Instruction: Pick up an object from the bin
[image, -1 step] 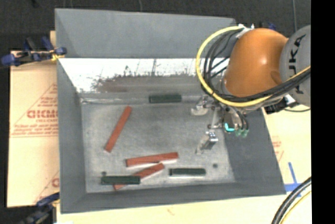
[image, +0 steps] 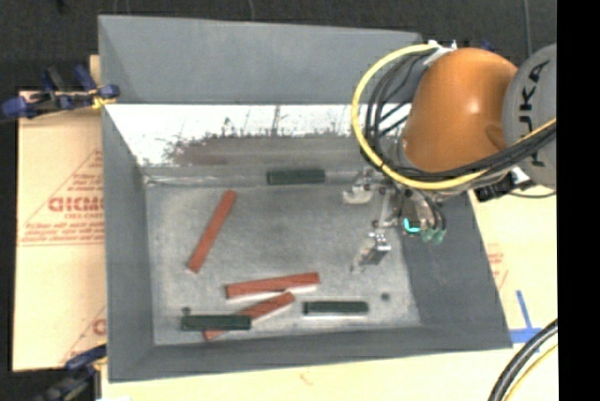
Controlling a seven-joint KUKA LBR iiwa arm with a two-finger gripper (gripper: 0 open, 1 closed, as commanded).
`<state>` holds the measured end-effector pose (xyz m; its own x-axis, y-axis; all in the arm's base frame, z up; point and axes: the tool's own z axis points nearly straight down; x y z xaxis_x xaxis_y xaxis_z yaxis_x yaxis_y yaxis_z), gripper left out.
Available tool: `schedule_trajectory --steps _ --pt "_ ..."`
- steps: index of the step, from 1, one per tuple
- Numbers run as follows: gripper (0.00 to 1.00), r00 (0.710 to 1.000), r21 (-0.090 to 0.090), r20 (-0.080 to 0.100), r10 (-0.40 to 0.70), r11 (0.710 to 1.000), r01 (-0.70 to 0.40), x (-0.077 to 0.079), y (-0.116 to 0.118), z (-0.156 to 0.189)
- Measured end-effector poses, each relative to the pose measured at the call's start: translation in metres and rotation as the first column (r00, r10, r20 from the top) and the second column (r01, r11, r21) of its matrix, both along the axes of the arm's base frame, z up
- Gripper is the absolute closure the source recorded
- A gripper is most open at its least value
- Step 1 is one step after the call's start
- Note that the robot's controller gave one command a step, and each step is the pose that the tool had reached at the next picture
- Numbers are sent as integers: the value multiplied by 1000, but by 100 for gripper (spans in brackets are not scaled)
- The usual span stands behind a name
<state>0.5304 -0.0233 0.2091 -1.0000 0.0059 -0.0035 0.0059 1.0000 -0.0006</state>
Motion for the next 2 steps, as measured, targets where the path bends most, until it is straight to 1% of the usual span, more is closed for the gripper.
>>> schedule_trajectory --steps 1,2 --pt "0 998 -1 6 55 998 -55 -11 8 -49" --pt "100 1000 1 1 8 1000 -8 -13 21 -112"
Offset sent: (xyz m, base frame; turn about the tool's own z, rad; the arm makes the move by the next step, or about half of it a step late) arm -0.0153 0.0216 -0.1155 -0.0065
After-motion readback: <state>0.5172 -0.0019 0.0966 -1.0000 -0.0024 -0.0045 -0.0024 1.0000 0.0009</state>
